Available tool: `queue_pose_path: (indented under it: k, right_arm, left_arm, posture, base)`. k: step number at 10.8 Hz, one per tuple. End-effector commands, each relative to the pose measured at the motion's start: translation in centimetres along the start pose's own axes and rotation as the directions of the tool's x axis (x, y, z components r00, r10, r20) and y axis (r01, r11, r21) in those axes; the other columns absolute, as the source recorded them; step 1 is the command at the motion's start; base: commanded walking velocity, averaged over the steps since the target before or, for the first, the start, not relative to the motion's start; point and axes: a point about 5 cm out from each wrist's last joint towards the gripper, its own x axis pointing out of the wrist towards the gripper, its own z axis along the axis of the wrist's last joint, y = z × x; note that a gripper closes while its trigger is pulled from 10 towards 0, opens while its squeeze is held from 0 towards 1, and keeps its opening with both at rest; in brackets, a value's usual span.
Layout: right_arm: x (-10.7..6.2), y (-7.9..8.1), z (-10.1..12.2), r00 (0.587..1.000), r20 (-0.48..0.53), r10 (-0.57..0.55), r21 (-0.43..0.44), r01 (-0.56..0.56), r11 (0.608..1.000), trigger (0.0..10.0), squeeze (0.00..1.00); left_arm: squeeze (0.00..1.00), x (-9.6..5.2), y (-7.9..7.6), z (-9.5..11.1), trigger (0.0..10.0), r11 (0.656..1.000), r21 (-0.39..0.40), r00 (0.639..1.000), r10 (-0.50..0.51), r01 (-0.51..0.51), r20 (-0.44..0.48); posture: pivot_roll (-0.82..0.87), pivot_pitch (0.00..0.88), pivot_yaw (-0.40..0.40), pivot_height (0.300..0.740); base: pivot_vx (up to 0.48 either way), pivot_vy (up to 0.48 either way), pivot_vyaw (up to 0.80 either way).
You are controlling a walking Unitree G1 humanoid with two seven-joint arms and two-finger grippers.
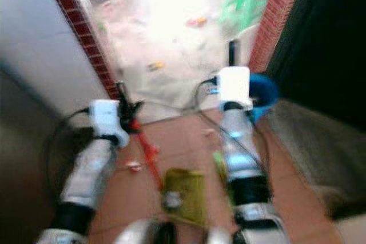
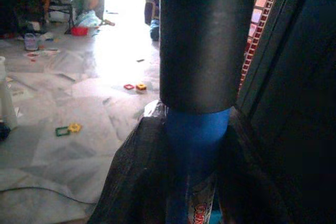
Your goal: Sweep floor
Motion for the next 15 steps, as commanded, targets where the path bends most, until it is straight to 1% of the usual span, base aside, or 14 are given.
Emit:
queue_pose_path:
  k: [1,3,4,5,7,8,10,11,12,13,14,15]
  right_arm:
    - [0.3,-0.6,0.8,0.999,0.041,-0.022,-0.02,0.022,1.0,10.0,0.0]
    - [0.2,-0.6,0.7,0.999,0.042,-0.022,-0.019,0.023,1.0,10.0,0.0]
    - [0.2,-0.5,0.7,0.999,0.041,-0.02,-0.01,0.021,1.0,10.0,0.0]
    - [0.1,-0.6,0.6,0.999,0.038,-0.019,-0.009,0.02,1.0,10.0,0.0]
    - [-0.3,-0.8,0.4,0.999,0.05,-0.003,-0.035,0.005,0.999,10.0,0.0]
    - [-0.4,-1.3,0.2,0.999,0.05,-0.012,-0.049,0.015,0.999,10.0,0.0]
    - [-0.4,-1.9,0.0,0.999,0.045,-0.025,-0.07,0.028,0.997,10.0,0.0]
    - [-0.2,-2.2,0.1,0.999,0.039,-0.03,-0.073,0.033,0.997,10.0,0.0]
    - [0.0,-2.4,0.3,0.998,0.043,-0.041,-0.084,0.044,0.995,10.0,0.0]
    - [0.0,-2.6,0.0,0.998,0.036,-0.048,-0.099,0.051,0.994,10.0,0.0]
    - [-0.4,-2.9,-0.7,0.998,0.014,-0.053,-0.119,0.054,0.991,10.0,0.0]
    - [-0.4,-3.0,-0.8,0.999,0.012,-0.053,-0.123,0.054,0.991,10.0,0.0]
  left_arm:
    - [0.0,0.2,-0.6,1.0,10.0,1.0,-0.016,0.999,-0.024,0.025,0.043]
    - [0.0,0.3,-0.8,1.0,10.0,1.0,-0.016,0.999,-0.027,0.027,0.041]
    - [0.0,0.3,-0.8,1.1,10.0,1.0,-0.026,0.998,-0.012,0.013,0.055]
    - [0.0,0.4,-0.8,1.1,10.0,1.0,-0.006,0.998,-0.002,0.002,0.056]
    - [0.0,0.3,-0.5,1.3,10.0,1.0,-0.024,0.997,0.022,-0.02,0.08]
    - [0.0,0.3,0.0,1.8,10.0,0.998,-0.049,0.993,0.05,-0.045,0.105]
    - [0.0,0.5,0.3,2.5,10.0,0.997,-0.062,0.99,0.054,-0.046,0.13]
    - [0.0,0.7,0.6,2.9,10.0,0.997,-0.049,0.987,0.066,-0.059,0.146]
    - [0.0,0.9,1.1,3.3,10.0,0.995,-0.066,0.984,0.081,-0.071,0.16]
    - [0.0,1.0,1.3,3.7,10.0,0.994,-0.082,0.981,0.087,-0.074,0.173]
    - [0.0,1.3,1.3,5.4,10.0,0.992,-0.104,0.968,0.097,-0.075,0.232]
    - [0.0,1.4,1.4,5.9,10.0,0.99,-0.115,0.964,0.103,-0.077,0.245]
  posture:
    - [-0.07,0.077,0.088,0.74]
    - [-0.07,0.079,0.091,0.74]
    - [-0.07,0.082,0.092,0.74]
    - [-0.07,0.085,0.092,0.74]
    - [-0.07,0.082,0.093,0.74]
    - [-0.07,0.081,0.093,0.74]
    - [-0.08,0.079,0.088,0.74]
    - [-0.08,0.08,0.086,0.74]
    - [-0.09,0.078,0.089,0.74]
    - [-0.09,0.078,0.089,0.74]
    - [-0.08,0.072,0.085,0.74]
    - [-0.08,0.071,0.084,0.74]
  base:
    - [0.0,-0.401,0.0]
    - [0.0,-0.401,0.0]
    - [0.0,0.0,0.0]
    - [0.0,0.0,0.0]
    - [0.0,0.0,0.0]
    - [0.0,0.0,0.0]
    - [0.0,0.0,0.0]
    - [0.0,0.0,0.0]
    - [0.0,0.0,0.0]
    - [0.0,0.0,0.0]
    - [0.266,0.0,0.0]
    - [0.289,0.0,0.0]
